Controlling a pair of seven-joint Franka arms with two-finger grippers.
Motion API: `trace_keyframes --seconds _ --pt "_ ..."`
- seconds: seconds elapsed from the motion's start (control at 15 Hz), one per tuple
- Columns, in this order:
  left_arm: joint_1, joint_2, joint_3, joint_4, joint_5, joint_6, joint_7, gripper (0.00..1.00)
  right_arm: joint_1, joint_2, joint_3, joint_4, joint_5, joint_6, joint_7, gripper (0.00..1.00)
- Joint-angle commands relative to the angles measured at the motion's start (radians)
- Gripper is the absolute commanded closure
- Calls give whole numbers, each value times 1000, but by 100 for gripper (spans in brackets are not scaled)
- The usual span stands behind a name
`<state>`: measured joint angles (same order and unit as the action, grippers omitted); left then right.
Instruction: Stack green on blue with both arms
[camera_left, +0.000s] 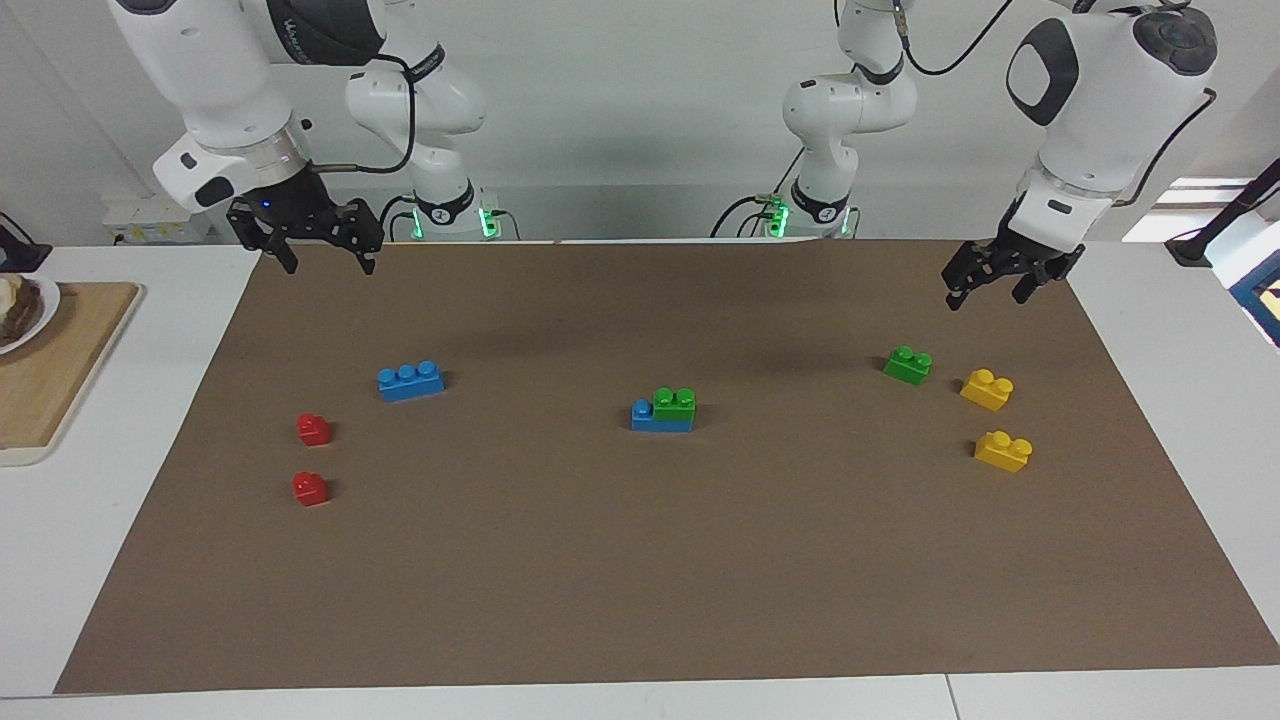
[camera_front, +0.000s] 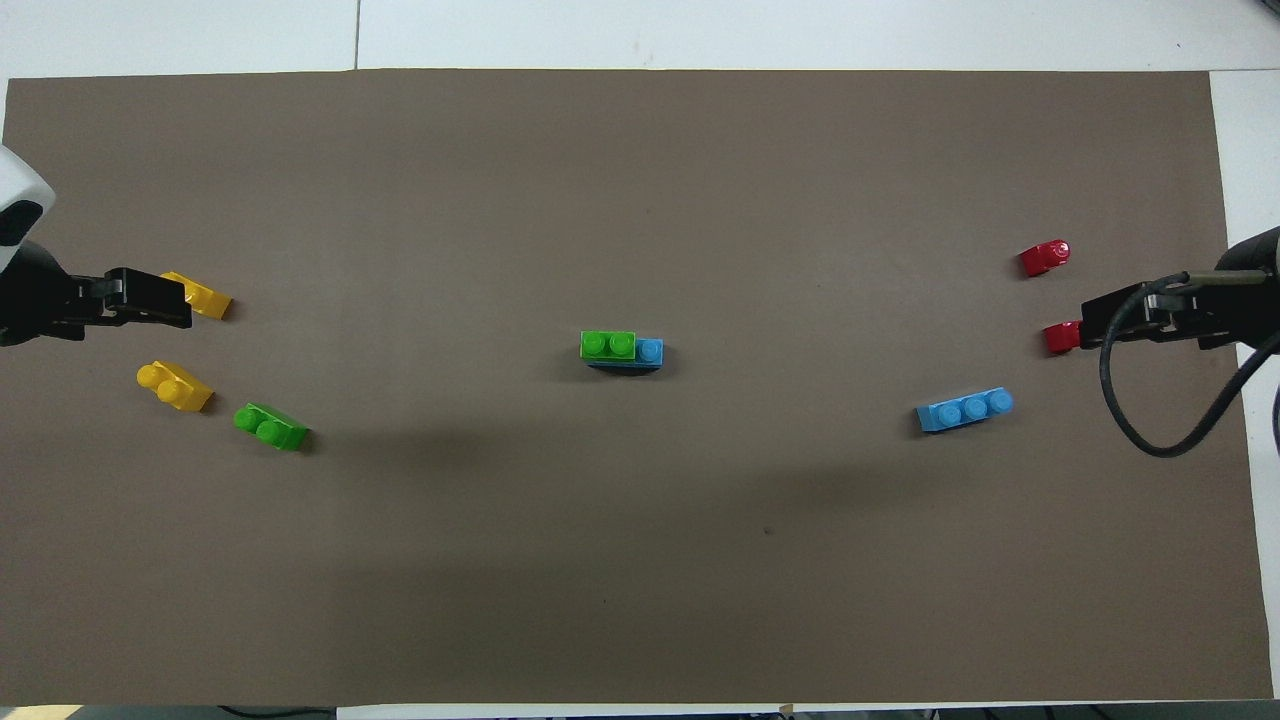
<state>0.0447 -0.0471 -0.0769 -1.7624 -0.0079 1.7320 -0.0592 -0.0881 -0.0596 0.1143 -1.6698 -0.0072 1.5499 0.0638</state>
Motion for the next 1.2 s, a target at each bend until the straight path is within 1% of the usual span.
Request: trace_keyframes --seconds 0.0,1.13 --pt "1 -31 0 -34 -15 14 -11 0 -4 3 7 7 -19 -8 -15 0" --pt "-5 -40 0 -31 -17 6 -21 0 -6 1 8 7 -5 -10 -7 0"
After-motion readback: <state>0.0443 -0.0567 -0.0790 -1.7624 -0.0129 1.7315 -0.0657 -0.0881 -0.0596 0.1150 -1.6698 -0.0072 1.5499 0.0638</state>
